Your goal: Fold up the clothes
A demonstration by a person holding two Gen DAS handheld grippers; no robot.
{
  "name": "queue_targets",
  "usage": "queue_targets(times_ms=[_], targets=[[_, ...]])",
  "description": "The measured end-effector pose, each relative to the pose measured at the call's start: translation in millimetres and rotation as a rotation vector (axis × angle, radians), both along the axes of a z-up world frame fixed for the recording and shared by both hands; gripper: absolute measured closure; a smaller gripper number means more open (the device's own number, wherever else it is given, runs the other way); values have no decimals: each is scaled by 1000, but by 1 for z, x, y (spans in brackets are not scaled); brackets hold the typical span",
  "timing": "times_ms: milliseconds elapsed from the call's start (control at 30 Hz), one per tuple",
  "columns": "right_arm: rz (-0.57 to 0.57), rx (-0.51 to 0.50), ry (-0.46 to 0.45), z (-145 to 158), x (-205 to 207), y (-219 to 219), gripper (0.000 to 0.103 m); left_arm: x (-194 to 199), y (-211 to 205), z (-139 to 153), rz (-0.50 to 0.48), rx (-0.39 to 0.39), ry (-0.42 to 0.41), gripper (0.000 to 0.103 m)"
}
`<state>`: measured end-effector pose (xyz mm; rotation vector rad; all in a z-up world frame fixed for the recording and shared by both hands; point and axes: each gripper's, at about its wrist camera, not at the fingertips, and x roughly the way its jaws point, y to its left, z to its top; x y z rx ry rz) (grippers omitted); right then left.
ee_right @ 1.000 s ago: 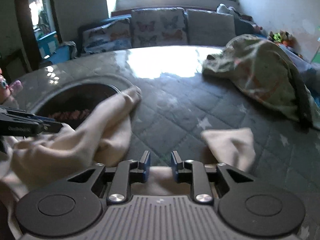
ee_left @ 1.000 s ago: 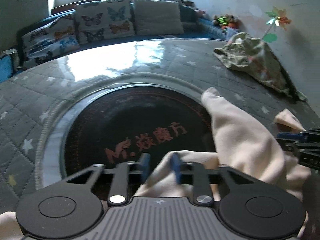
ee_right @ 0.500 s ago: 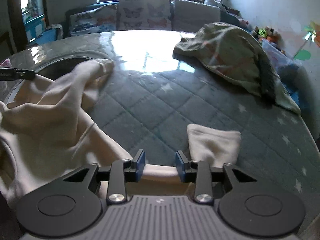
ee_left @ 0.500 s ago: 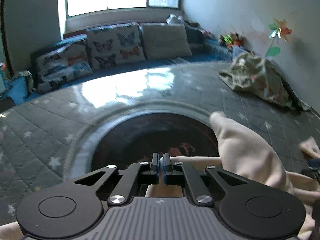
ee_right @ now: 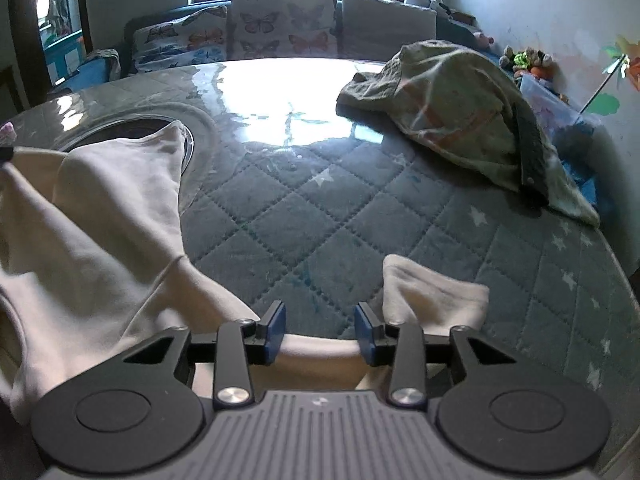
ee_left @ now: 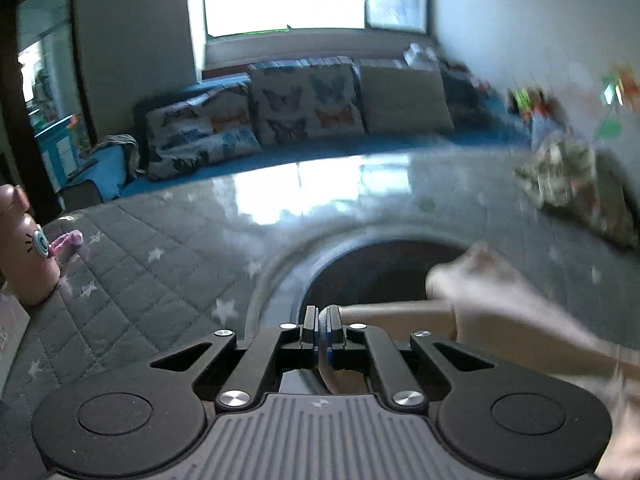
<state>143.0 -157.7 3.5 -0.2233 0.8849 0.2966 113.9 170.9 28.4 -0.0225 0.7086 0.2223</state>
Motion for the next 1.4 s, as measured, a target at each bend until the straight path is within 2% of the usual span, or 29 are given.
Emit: queue_targets(times_ms=[167, 233, 300, 467, 633, 733, 833, 1033, 1100, 1267, 1400], targets=[[67, 47, -30, 11, 12, 21, 66, 0, -2, 4, -29, -13, -1, 93], [100, 74, -38, 16, 22, 34, 67, 0, -1, 7, -25, -13, -13, 86], [131, 102, -42, 20, 33, 47, 67, 0, 2, 11, -21, -15, -23, 69], [225, 173, -43, 24, 64, 93, 67, 5, 11, 16, -22, -58, -24, 61], [276, 193, -46, 13, 99, 137, 67, 18, 20, 6, -25, -100, 11, 60], [288, 194, -36, 4, 115, 152, 67, 25, 23, -3, -70, -141, 42, 57], [294, 196, -12, -7, 131, 164, 68, 34, 17, -10, -118, -133, 65, 57], [307, 202, 0, -16, 137, 169, 93, 51, 1, -18, -260, -103, 81, 54], [298, 206, -17, -11, 135, 164, 98, 58, -2, -21, -289, -92, 92, 54], [267, 235, -97, 12, 125, 145, 98, 72, -1, -34, -349, -110, 128, 54], [237, 253, -156, 32, 120, 126, 98, 74, -3, -41, -382, -117, 151, 59]])
